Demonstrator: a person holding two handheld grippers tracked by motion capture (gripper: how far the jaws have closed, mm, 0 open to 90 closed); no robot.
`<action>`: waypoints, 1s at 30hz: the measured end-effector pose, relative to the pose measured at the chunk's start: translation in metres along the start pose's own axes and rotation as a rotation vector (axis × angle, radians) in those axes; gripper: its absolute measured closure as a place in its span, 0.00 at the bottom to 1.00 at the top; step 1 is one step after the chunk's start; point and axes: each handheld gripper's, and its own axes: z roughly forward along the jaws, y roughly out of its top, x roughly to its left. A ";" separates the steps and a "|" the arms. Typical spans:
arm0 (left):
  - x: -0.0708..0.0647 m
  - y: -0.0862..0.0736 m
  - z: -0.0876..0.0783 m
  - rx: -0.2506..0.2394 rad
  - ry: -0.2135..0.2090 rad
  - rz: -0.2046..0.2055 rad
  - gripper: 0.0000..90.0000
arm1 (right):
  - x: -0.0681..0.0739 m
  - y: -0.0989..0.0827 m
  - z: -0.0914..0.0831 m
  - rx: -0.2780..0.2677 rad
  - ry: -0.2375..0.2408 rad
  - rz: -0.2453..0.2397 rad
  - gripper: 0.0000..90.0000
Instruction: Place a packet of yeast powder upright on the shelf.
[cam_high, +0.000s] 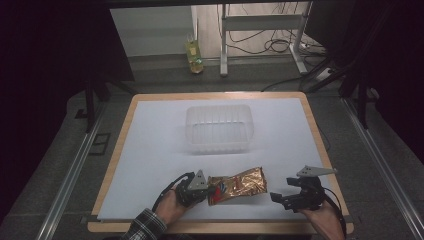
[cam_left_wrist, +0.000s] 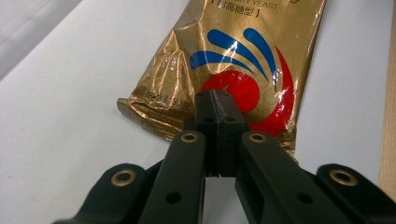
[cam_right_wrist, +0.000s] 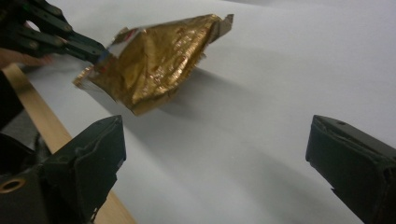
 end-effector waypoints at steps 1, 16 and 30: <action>0.000 0.000 0.000 0.004 0.000 0.004 1.00 | 0.000 0.001 0.001 0.001 0.006 0.010 0.05; 0.002 -0.001 0.000 0.000 -0.008 0.001 1.00 | 0.003 0.020 0.023 0.070 0.090 0.121 0.06; 0.002 -0.001 0.000 0.001 -0.009 0.004 1.00 | 0.006 0.034 0.054 0.131 0.178 0.227 0.28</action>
